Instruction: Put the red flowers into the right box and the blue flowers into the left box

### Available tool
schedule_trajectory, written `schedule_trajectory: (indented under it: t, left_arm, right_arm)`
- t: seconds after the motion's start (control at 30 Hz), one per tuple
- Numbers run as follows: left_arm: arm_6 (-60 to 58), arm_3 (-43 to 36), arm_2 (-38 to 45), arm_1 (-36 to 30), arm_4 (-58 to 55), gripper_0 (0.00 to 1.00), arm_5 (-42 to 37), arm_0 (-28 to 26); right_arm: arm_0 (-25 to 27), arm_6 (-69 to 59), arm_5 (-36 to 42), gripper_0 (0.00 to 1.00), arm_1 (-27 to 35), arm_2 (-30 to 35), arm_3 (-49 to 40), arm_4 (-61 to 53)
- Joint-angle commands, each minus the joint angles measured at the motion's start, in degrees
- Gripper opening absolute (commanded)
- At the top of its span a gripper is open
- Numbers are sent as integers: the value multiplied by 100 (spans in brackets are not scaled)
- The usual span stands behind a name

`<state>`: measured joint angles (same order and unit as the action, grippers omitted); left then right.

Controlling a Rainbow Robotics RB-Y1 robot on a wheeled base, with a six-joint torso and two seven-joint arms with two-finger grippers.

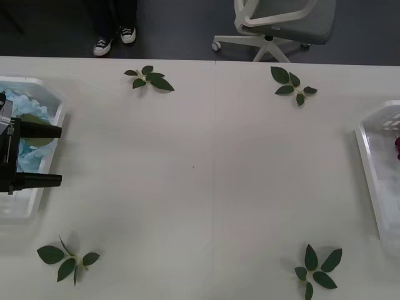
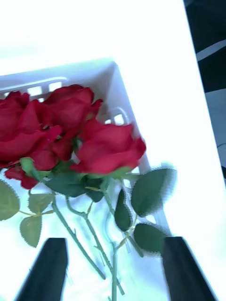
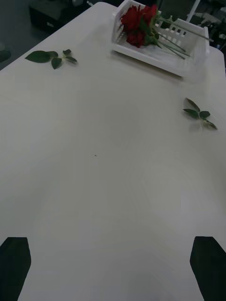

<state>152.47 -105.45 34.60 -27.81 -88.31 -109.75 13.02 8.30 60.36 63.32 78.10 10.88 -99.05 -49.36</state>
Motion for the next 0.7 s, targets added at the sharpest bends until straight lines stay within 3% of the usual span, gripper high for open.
schedule_trajectory:
  t: [0.03,0.3,0.47,0.6,0.7]
  left_arm:
    - [204,-81,55,-198,-72,100,-12,51]
    - [204,-81,55,-198,-72,100,-12,51]
    - [204,-81,55,-198,-72,100,-12,51]
    - [204,-81,55,-198,-72,100,-12,51]
    - [204,-81,55,-198,-72,100,-12,51]
  right_arm:
    - [-373,-192,-13,100,21,81,158,84]
    - [-1471,54,646,100,74,81,421,-628]
    - [-2438,1364,1437,100,-234,90,316,-654]
    - [-2851,2577,1358,100,-726,90,175,-171]
    - [-2878,3210,725,100,-1183,81,26,207]
